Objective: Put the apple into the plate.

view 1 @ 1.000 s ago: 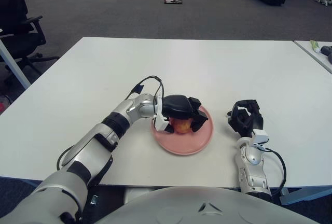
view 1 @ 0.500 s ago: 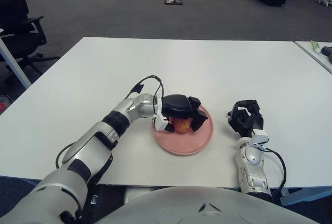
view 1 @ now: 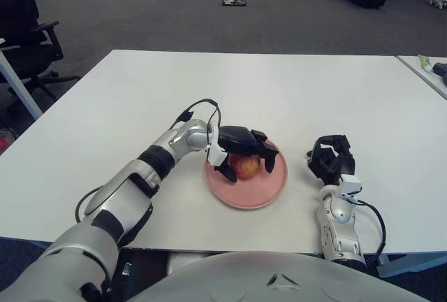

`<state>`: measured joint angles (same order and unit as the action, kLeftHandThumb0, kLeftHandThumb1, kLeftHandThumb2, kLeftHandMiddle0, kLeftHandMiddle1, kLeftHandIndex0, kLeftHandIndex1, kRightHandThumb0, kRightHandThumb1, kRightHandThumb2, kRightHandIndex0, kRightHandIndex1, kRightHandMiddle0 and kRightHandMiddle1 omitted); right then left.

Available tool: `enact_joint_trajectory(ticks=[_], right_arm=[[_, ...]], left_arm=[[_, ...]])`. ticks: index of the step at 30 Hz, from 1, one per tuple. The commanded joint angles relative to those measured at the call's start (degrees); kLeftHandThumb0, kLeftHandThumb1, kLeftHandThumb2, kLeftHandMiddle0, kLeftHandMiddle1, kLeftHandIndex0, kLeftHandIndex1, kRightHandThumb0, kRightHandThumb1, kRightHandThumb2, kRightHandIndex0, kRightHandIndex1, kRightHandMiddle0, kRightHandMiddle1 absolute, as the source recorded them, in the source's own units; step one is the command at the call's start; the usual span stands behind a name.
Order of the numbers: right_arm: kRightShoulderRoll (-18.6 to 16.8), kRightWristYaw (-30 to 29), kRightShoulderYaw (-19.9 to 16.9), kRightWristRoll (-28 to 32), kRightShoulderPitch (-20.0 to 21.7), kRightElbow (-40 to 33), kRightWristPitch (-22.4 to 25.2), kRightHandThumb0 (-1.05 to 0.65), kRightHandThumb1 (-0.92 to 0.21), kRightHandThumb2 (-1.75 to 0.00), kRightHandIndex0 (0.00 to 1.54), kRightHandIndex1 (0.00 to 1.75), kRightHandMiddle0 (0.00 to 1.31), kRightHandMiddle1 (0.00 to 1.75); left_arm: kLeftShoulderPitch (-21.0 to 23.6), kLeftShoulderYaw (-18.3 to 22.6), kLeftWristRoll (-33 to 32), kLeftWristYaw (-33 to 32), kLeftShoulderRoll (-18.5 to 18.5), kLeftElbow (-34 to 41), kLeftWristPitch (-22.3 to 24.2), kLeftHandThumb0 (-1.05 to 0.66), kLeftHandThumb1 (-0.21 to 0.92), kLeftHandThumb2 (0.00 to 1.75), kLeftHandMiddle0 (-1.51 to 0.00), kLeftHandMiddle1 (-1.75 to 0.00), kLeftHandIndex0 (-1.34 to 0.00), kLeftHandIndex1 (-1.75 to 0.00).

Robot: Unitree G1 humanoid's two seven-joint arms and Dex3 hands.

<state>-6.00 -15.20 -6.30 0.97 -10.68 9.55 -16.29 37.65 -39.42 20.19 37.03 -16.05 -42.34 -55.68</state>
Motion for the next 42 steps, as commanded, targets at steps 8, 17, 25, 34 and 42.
enact_joint_trajectory(ticks=[8, 17, 25, 34, 42], right_arm=[[-2.30, 0.01, -0.22, 1.90, -0.61, 0.30, 2.04, -0.39, -0.65, -0.90, 0.56, 1.54, 0.36, 1.75], [-2.18, -0.47, 0.25, 1.04, -1.02, -0.55, 2.80, -0.39, -0.64, -0.92, 0.56, 1.52, 0.37, 1.75], [-2.76, -0.53, -0.07, 2.21, -0.99, -0.74, 2.75, -0.39, -0.64, -0.92, 0.57, 1.52, 0.37, 1.75], [-1.91, -1.82, 0.92, -0.43, -1.28, -1.27, 4.50, -0.39, -0.65, -0.90, 0.55, 1.54, 0.36, 1.75], [-1.88, -3.00, 1.07, -1.28, -1.58, -2.62, 7.37, -0.38, -0.67, -0.88, 0.52, 1.60, 0.35, 1.75]], left_arm=[[-2.61, -2.27, -6.31, 14.06, -1.07, 3.13, 4.97, -1.04, 0.92, 0.82, 0.00, -0.01, 0.00, -0.09], [-3.34, -0.95, -7.15, 14.68, -1.36, 5.14, 5.49, -1.05, 0.92, 0.79, 0.00, 0.00, 0.00, -0.01], [-3.92, 0.62, -8.79, 14.83, -1.47, 6.03, 4.87, -1.05, 0.92, 0.77, 0.00, 0.00, 0.00, 0.00], [-4.13, 4.44, -12.36, 15.17, -1.84, 5.98, 6.80, -1.05, 0.92, 0.75, 0.00, 0.00, -0.01, -0.01], [-4.67, 8.53, -14.14, 13.21, -1.20, 6.29, 6.85, -1.05, 0.92, 0.69, 0.00, 0.00, 0.00, -0.07]])
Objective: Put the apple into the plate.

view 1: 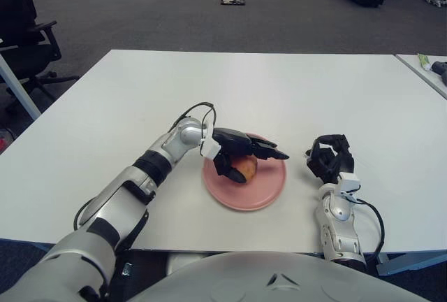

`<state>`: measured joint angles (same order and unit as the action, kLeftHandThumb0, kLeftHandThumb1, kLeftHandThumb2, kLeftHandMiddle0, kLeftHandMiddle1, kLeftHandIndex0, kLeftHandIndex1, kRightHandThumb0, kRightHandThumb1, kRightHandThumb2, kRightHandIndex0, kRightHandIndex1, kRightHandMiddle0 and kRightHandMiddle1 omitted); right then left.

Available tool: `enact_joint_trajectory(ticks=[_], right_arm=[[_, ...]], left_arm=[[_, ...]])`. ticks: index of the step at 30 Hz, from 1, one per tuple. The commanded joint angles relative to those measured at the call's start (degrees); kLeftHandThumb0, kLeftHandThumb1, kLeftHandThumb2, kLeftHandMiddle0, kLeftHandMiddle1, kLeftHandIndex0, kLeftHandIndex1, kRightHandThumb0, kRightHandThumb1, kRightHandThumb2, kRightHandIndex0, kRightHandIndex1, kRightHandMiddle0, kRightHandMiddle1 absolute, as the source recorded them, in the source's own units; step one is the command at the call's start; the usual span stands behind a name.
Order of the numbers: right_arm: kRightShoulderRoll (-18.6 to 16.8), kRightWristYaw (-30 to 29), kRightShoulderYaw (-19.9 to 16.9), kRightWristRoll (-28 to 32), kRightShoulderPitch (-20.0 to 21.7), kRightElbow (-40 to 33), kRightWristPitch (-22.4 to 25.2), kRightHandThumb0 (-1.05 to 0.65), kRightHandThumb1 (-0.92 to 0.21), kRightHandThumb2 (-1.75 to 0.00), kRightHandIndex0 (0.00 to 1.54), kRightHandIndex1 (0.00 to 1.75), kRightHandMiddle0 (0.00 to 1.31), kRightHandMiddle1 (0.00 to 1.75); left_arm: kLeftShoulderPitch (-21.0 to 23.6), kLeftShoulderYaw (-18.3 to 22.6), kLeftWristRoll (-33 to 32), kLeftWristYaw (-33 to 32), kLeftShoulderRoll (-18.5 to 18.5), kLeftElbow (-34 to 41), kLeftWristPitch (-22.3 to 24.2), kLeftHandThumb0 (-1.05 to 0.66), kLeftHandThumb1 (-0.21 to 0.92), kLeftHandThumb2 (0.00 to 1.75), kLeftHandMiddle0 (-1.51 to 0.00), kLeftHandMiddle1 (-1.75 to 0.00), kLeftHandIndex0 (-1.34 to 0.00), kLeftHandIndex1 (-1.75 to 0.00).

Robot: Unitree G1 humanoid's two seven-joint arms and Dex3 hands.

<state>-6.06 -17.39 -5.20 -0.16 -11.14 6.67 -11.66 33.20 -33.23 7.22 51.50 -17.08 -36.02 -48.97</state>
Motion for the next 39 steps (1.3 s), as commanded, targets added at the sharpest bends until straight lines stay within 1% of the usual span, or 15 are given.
enact_joint_trajectory(ticks=[1, 4, 7, 9, 11, 12, 16, 20, 22, 25, 29, 30, 33, 35, 39], right_arm=[[-1.93, -1.08, -0.06, -0.23, -1.17, 0.07, 3.10, -0.38, -0.67, -0.87, 0.51, 1.60, 0.34, 1.75], [-2.24, -1.30, 0.10, -0.16, -1.31, -0.53, 3.48, -0.38, -0.70, -0.83, 0.49, 1.58, 0.33, 1.75], [-1.98, 0.18, 0.49, 0.73, -1.41, -0.46, 2.42, -0.37, -0.72, -0.80, 0.50, 1.54, 0.31, 1.75], [-1.76, 1.03, 0.46, 1.26, -1.34, 0.06, 1.52, -0.38, -0.72, -0.81, 0.52, 1.51, 0.31, 1.75], [-1.66, 1.50, 0.30, 1.51, -1.25, 0.48, 0.98, -0.38, -0.71, -0.82, 0.54, 1.51, 0.32, 1.75], [-1.46, 1.99, 0.08, 1.81, -1.08, 1.15, 0.29, -0.38, -0.70, -0.84, 0.55, 1.50, 0.33, 1.75], [-0.91, 3.59, -0.42, 2.67, -0.61, 3.17, -2.41, -0.38, -0.67, -0.88, 0.57, 1.52, 0.35, 1.75], [-1.16, 3.40, -0.69, 2.47, -0.38, 3.98, -3.78, -0.39, -0.65, -0.90, 0.57, 1.55, 0.36, 1.75], [-1.23, 3.27, -0.76, 2.38, -0.32, 4.14, -3.91, -0.39, -0.65, -0.90, 0.57, 1.55, 0.36, 1.75], [-1.20, 3.01, -0.79, 2.08, -0.19, 4.27, -3.56, -0.39, -0.65, -0.90, 0.55, 1.57, 0.36, 1.75], [-1.20, 3.15, -0.99, 2.43, -0.13, 4.18, -3.03, -0.39, -0.66, -0.89, 0.51, 1.58, 0.36, 1.75], [-1.26, 3.21, -1.07, 2.61, -0.10, 4.17, -2.98, -0.39, -0.66, -0.89, 0.51, 1.58, 0.36, 1.75], [-1.46, 3.55, -1.30, 3.24, -0.02, 4.12, -2.98, -0.39, -0.66, -0.88, 0.49, 1.58, 0.35, 1.75], [-1.56, 3.78, -1.44, 3.54, 0.09, 4.20, -3.21, -0.39, -0.66, -0.88, 0.50, 1.59, 0.35, 1.75], [-1.60, 4.03, -1.44, 3.61, 0.32, 4.53, -3.81, -0.39, -0.66, -0.88, 0.50, 1.59, 0.35, 1.75]], left_arm=[[-0.30, 2.99, -1.58, -1.59, -0.03, -0.13, 0.11, -1.05, 0.92, 0.68, 0.00, 0.00, 0.00, -0.08], [-0.17, 5.08, -3.46, -1.91, 0.71, -1.40, 0.22, -1.05, 0.92, 0.67, 0.00, 0.00, 0.00, -0.11], [1.42, 9.79, -7.73, -2.66, 2.11, -8.22, -1.69, -1.05, 0.92, 0.69, 0.00, 0.00, 0.00, -0.17], [1.99, 12.43, -10.36, -2.25, 2.93, -11.70, -2.72, -1.05, 0.92, 0.73, 0.00, 0.00, 0.00, -0.22], [2.33, 13.95, -11.54, -1.53, 3.52, -13.60, -3.50, -1.05, 0.92, 0.75, 0.00, 0.00, 0.00, -0.25], [2.09, 15.08, -12.58, -1.58, 3.98, -14.12, -3.58, -1.05, 0.92, 0.79, 0.00, 0.00, 0.00, -0.20], [-0.91, 20.01, -16.71, -3.07, 4.03, -12.03, -3.29, -1.05, 0.92, 0.85, 0.00, 0.00, 0.00, -0.26], [-4.25, 23.44, -18.87, -6.21, 5.04, -7.35, -0.97, -1.05, 0.92, 0.88, 0.00, 0.00, 0.00, -0.26], [-5.89, 24.64, -19.28, -7.55, 5.41, -5.78, -0.16, -1.05, 0.92, 0.88, -0.01, 0.00, 0.00, -0.25], [-9.83, 27.63, -20.25, -11.55, 6.41, -3.59, 0.14, -1.05, 0.92, 0.87, -0.03, -0.01, 0.00, -0.25], [-12.02, 30.32, -21.23, -16.37, 9.03, -1.20, 2.50, -1.04, 0.92, 0.88, -0.10, -0.06, 0.00, -0.37], [-12.20, 30.82, -21.57, -17.32, 9.86, -0.58, 3.20, -1.03, 0.92, 0.88, -0.11, -0.09, 0.00, -0.41], [-13.18, 32.52, -23.67, -19.77, 12.41, 1.36, 5.87, -1.00, 0.92, 0.88, -0.05, -0.39, 0.00, -0.60], [-14.20, 33.71, -25.27, -21.33, 13.86, 2.86, 8.52, -0.95, 0.92, 0.87, -0.04, -0.58, 0.00, -0.85], [-16.52, 35.42, -24.83, -24.16, 14.57, 3.35, 10.42, -0.87, 0.92, 0.85, -0.05, -0.72, 0.00, -1.09]])
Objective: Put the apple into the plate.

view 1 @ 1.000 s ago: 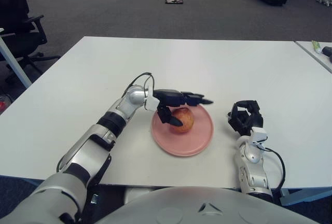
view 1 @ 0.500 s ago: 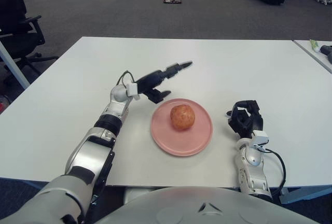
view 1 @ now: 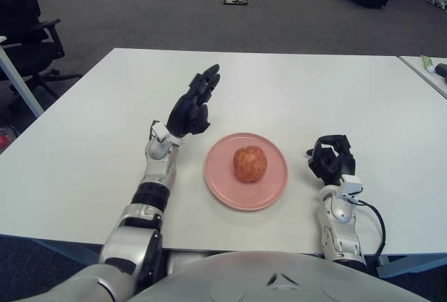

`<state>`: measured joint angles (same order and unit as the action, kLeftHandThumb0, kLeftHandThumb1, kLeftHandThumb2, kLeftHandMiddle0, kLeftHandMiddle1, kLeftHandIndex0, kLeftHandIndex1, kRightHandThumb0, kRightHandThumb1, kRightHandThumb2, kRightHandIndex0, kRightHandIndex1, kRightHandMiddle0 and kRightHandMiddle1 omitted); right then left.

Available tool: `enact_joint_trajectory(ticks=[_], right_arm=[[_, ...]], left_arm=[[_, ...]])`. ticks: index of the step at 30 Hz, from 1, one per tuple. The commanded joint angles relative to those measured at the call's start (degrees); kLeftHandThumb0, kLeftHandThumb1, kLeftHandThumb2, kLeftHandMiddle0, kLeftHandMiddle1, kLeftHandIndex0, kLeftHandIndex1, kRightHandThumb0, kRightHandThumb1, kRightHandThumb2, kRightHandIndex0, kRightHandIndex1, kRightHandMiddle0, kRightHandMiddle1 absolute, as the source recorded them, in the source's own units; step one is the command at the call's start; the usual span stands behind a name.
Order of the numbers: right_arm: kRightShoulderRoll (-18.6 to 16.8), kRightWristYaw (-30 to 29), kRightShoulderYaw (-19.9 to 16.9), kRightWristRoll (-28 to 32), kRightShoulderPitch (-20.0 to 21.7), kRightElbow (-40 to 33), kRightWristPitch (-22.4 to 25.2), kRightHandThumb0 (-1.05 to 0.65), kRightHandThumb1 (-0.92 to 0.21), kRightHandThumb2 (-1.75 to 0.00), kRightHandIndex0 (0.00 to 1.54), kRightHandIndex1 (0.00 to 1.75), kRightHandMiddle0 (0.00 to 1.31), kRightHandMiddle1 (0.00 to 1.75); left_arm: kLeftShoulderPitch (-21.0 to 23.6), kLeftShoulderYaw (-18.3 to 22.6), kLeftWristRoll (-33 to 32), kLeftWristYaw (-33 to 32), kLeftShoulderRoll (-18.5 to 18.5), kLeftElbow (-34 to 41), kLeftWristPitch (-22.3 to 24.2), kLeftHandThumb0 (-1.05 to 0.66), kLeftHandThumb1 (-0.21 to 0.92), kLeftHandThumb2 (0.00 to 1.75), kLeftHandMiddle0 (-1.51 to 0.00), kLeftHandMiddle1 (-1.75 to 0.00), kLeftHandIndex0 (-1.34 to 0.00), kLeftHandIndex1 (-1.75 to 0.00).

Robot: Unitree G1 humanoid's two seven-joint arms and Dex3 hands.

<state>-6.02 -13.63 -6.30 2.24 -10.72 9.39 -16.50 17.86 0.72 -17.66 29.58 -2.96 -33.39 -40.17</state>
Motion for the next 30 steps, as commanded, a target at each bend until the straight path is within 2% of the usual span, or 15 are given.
enact_joint_trajectory(ticks=[1, 6, 10, 15, 17, 21, 23, 30], right_arm=[[-1.64, 0.31, -0.32, 1.25, -0.05, 1.86, 0.90, -0.39, -0.66, -0.88, 0.51, 1.58, 0.35, 1.75], [-1.73, 1.09, -0.13, 2.01, 0.11, 1.86, 0.60, -0.38, -0.67, -0.87, 0.52, 1.57, 0.35, 1.75], [-1.85, 1.18, 0.13, 2.00, 0.16, 1.59, 0.86, -0.38, -0.68, -0.86, 0.52, 1.56, 0.34, 1.75], [-2.28, 1.16, 0.51, 2.20, 0.24, 1.16, 1.05, -0.38, -0.68, -0.85, 0.53, 1.56, 0.34, 1.75], [-2.29, 1.16, 0.58, 2.30, 0.25, 0.99, 1.11, -0.38, -0.69, -0.85, 0.53, 1.56, 0.34, 1.75], [-2.34, 1.16, 0.89, 2.38, 0.46, 0.89, 1.34, -0.38, -0.70, -0.84, 0.54, 1.55, 0.33, 1.75], [-2.32, 1.25, 0.97, 2.54, 0.52, 0.83, 1.36, -0.38, -0.70, -0.83, 0.54, 1.54, 0.33, 1.75], [-2.28, 1.35, 1.33, 2.78, 0.73, 0.32, 1.87, -0.38, -0.71, -0.82, 0.55, 1.55, 0.32, 1.75]], left_arm=[[-1.65, 1.78, 0.35, -2.80, 0.52, 0.80, 1.86, -0.83, 0.92, 0.83, -0.06, -0.76, 0.00, -1.17], [-4.48, 2.97, 2.97, -6.29, 0.55, 0.55, 1.69, -0.70, 0.90, 0.79, -0.12, -0.85, -0.03, -1.31], [-5.31, 3.75, 5.23, -10.44, 2.15, -1.97, 0.76, -0.66, 0.87, 0.82, -0.22, -0.95, -0.09, -1.40], [-4.95, 4.62, 7.77, -14.24, 3.90, -6.20, -2.58, -0.67, 0.90, 0.81, -0.32, -1.10, -0.13, -1.55], [-4.69, 4.81, 8.29, -14.97, 4.29, -7.26, -3.55, -0.67, 0.91, 0.80, -0.36, -1.17, -0.16, -1.66], [-4.32, 5.17, 9.04, -16.24, 4.94, -9.72, -5.16, -0.64, 0.92, 0.80, -0.41, -1.27, -0.23, -1.72], [-4.29, 5.22, 9.42, -16.73, 5.03, -10.23, -5.41, -0.49, 0.81, 0.78, -0.48, -1.29, -0.27, -1.74], [-6.07, 4.62, 13.31, -19.85, 4.81, -11.56, -5.60, -0.40, 0.71, 0.83, -0.58, -1.34, -0.32, -1.75]])
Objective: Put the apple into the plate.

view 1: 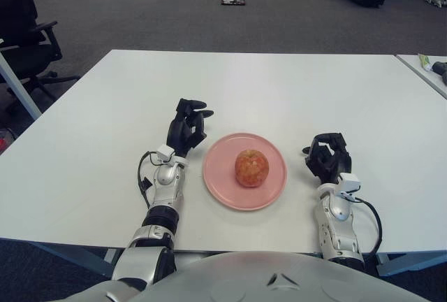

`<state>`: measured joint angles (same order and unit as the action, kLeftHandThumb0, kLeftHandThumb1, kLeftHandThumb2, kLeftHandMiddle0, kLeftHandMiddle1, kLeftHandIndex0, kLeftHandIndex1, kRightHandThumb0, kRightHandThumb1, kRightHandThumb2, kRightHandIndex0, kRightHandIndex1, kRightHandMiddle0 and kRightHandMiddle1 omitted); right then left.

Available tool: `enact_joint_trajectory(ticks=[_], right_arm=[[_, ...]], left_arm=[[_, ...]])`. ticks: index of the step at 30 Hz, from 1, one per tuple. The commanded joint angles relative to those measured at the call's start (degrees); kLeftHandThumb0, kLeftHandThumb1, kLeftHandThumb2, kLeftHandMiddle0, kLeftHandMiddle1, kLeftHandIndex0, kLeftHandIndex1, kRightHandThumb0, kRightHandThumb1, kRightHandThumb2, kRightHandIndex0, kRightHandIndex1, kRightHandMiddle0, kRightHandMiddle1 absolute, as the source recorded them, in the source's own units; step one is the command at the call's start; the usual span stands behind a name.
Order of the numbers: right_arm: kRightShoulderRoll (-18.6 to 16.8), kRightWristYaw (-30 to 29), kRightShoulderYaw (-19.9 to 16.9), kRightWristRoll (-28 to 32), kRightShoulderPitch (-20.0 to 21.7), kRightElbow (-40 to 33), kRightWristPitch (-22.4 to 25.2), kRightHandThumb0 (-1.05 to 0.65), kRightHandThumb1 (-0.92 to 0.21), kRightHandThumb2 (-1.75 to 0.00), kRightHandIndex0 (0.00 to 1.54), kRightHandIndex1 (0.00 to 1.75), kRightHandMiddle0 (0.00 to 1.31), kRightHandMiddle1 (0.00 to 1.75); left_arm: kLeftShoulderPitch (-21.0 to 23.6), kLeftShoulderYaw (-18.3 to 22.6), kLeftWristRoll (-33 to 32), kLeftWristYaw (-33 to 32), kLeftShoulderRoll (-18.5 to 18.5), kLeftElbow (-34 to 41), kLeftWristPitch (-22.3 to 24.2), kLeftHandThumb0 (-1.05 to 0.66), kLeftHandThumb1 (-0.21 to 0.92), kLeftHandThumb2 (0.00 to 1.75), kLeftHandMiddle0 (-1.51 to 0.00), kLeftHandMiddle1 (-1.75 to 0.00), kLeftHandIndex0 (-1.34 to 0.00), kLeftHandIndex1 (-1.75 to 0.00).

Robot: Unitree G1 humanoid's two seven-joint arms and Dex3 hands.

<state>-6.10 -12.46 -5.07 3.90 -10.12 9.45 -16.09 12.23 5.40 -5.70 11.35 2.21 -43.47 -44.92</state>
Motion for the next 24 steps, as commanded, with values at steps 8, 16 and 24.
enact_joint_trajectory(ticks=[8, 16, 24], right_arm=[[-1.91, 0.65, 0.39, 1.01, 0.58, 0.59, 1.38, -0.38, -0.71, -0.82, 0.55, 1.55, 0.32, 1.75], [-1.36, 1.92, 0.31, 1.15, 1.11, 1.03, 2.34, -0.38, -0.71, -0.82, 0.54, 1.53, 0.32, 1.75], [-1.42, 2.59, 0.01, 1.26, 2.03, 1.74, 2.24, -0.38, -0.71, -0.82, 0.53, 1.52, 0.32, 1.75]], left_arm=[[-1.23, -0.27, 3.96, -3.72, -0.54, -3.24, -2.34, -0.39, 0.69, 0.85, -0.61, -1.51, -0.34, -1.75], [-2.29, -0.32, 7.51, -8.81, -0.74, -3.48, -1.26, -0.38, 0.70, 0.83, -0.58, -1.57, -0.33, -1.75], [-4.13, -0.75, 10.20, -14.73, -0.79, -4.29, 0.54, -0.38, 0.70, 0.83, -0.58, -1.48, -0.33, -1.75]])
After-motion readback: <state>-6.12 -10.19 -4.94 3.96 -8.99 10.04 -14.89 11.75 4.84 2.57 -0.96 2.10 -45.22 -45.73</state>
